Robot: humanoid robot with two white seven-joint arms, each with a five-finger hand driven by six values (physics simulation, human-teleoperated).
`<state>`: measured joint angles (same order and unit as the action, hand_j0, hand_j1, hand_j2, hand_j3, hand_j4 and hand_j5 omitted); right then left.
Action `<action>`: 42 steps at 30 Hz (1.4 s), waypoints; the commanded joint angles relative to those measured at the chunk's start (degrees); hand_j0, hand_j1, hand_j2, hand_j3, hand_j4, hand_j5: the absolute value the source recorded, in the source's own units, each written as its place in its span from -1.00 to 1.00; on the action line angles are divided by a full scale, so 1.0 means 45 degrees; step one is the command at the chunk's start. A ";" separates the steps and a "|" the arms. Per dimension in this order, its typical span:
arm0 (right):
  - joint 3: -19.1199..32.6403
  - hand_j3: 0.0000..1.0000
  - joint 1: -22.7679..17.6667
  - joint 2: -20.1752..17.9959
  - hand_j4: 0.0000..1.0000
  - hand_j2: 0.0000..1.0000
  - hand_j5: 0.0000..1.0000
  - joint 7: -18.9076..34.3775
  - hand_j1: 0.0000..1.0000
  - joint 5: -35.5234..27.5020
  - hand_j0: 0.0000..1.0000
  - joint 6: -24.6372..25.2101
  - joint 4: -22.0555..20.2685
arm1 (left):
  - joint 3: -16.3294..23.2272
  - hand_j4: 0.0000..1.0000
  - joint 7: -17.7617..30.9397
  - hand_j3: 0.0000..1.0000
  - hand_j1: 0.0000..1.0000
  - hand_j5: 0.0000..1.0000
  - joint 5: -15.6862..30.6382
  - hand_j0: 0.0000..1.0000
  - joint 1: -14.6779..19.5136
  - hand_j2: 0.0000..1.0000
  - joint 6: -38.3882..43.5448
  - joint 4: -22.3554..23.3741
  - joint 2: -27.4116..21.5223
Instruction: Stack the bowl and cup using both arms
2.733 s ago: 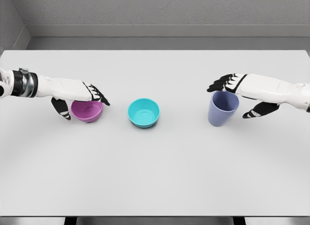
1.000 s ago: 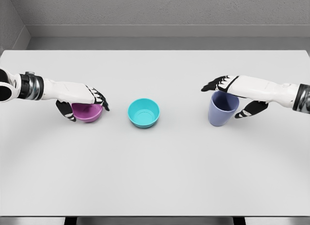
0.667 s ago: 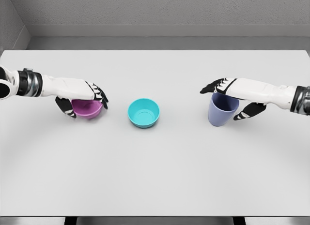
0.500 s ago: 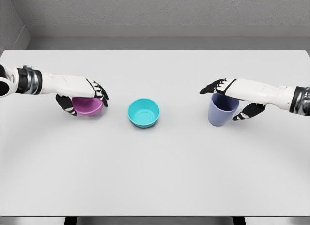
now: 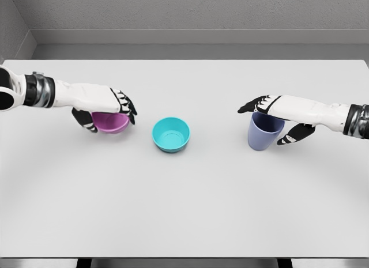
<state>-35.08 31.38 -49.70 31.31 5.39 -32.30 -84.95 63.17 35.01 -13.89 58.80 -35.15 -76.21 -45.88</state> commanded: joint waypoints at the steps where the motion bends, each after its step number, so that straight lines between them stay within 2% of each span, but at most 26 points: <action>1: 0.0003 1.00 0.0000 -0.0009 1.00 1.00 1.00 -0.0005 1.00 -0.0085 1.00 0.0048 0.0088 | -0.0013 0.48 -0.0002 0.48 0.48 0.48 0.0058 0.48 0.0019 0.48 0.0034 -0.0174 -0.0001; 10: -0.0173 1.00 0.0058 0.0225 1.00 1.00 1.00 -0.0005 1.00 -0.0046 1.00 0.0028 0.0439 | -0.0013 0.48 -0.0002 0.48 0.48 0.48 0.0058 0.48 0.0254 0.48 0.0034 -0.0448 0.0214; 30: -0.0525 1.00 0.0293 0.0342 1.00 1.00 1.00 -0.0005 1.00 -0.0046 1.00 0.0028 0.0713 | 0.0006 0.49 -0.0002 0.49 0.49 0.49 0.0039 0.49 0.0391 0.49 0.0034 -0.0487 0.1621; 34: -0.0544 0.80 0.0293 0.0342 0.80 0.80 0.80 0.0014 0.80 -0.0046 0.80 0.0009 0.0713 | 0.0026 0.49 -0.0002 0.49 0.49 0.49 -0.0059 0.49 0.0371 0.49 0.0034 -0.0487 0.1933; 39: -0.0544 0.43 0.0293 0.0362 0.43 0.43 0.43 0.0112 0.43 -0.0046 0.43 0.0009 0.0791 | 0.0045 0.49 -0.0002 0.49 0.49 0.49 -0.0136 0.49 0.0332 0.49 0.0034 -0.0467 0.2284; 42: -0.0544 0.36 0.0313 0.0362 0.36 0.36 0.36 0.0131 0.36 -0.0046 0.36 -0.0011 0.0791 | 0.0065 0.49 -0.0002 0.49 0.49 0.49 -0.0215 0.49 0.0293 0.49 0.0034 -0.0409 0.2343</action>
<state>-37.50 32.96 -48.04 31.88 5.14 -32.33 -81.46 63.42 35.03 -14.98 59.94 -35.17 -78.13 -35.68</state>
